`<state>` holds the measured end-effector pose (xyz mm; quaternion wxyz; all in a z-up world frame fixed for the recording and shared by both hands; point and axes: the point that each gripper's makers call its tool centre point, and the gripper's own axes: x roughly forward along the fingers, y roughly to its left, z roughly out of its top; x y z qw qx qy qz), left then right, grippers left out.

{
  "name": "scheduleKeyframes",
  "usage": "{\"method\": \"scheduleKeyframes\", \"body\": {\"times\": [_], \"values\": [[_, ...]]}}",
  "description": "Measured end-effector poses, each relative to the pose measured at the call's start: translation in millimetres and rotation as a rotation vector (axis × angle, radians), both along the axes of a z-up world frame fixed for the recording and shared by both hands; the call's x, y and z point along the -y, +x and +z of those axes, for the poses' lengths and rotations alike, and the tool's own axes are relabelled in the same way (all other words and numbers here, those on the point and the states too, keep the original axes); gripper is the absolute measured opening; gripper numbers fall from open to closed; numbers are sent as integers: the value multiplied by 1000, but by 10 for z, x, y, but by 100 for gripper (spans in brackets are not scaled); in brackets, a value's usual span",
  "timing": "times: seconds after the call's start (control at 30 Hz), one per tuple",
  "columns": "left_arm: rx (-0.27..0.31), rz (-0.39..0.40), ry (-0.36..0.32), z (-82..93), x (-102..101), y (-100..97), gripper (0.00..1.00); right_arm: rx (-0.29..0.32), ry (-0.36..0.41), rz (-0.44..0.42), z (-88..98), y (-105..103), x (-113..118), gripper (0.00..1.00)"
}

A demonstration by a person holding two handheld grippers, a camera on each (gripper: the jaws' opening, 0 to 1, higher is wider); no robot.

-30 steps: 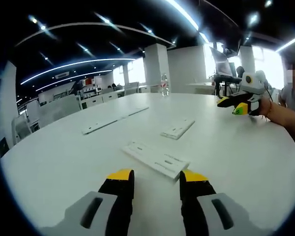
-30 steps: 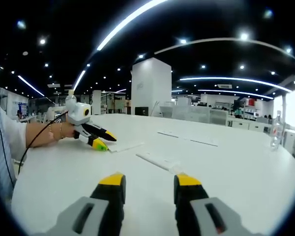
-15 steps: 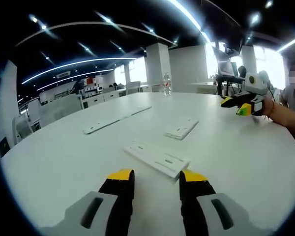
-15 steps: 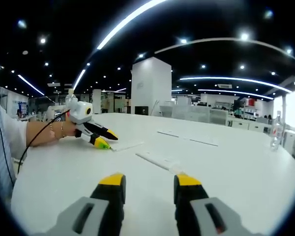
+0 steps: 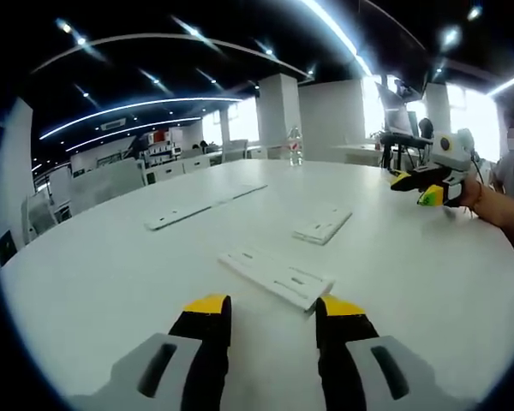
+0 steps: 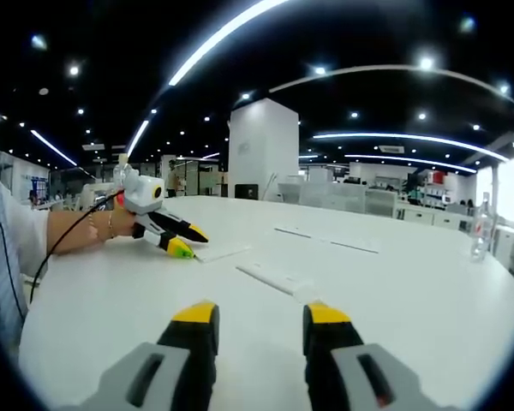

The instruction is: Locate the socket holder cover, grip the socket holder cover, clip it into the socket holder slot.

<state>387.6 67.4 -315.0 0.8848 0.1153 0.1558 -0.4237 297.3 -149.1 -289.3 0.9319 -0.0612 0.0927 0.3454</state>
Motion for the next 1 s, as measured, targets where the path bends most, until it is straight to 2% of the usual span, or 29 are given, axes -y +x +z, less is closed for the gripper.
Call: {"method": "scheduleKeyframes", "body": {"times": [0.1, 0.17, 0.2, 0.4, 0.43, 0.5, 0.57, 0.6, 0.67, 0.83, 1.0], "values": [[3, -25, -20, 35, 17, -43, 41, -1, 0, 1, 1, 4, 0, 40], [4, -46, -78, 189, 70, -111, 50, 1, 2, 3, 14, 4, -4, 40], [4, -56, -108, 266, 96, -145, 51, 2, 4, 4, 20, 3, -6, 40], [111, -92, -146, 831, 164, -382, 49, 6, 8, 6, 44, 0, -7, 40], [136, -100, -169, 955, 167, -458, 49, 6, 10, 8, 47, -7, -13, 40], [155, -108, -204, 1085, 144, -594, 49, 8, 9, 11, 52, -19, -20, 40], [152, -125, -291, 1204, 109, -760, 50, 9, 9, 8, 50, -23, -16, 40], [151, -137, -328, 1242, 82, -841, 51, 8, 11, 6, 48, -21, -12, 40], [144, -120, -356, 1228, -27, -941, 53, 9, 10, 5, 47, -23, -12, 40], [205, -50, -394, 1186, -310, -1108, 54, 79, 30, 52, 223, -125, -115, 40], [263, -5, -435, 1160, -486, -1340, 55, 134, 141, 50, 535, -285, -174, 40]]}}
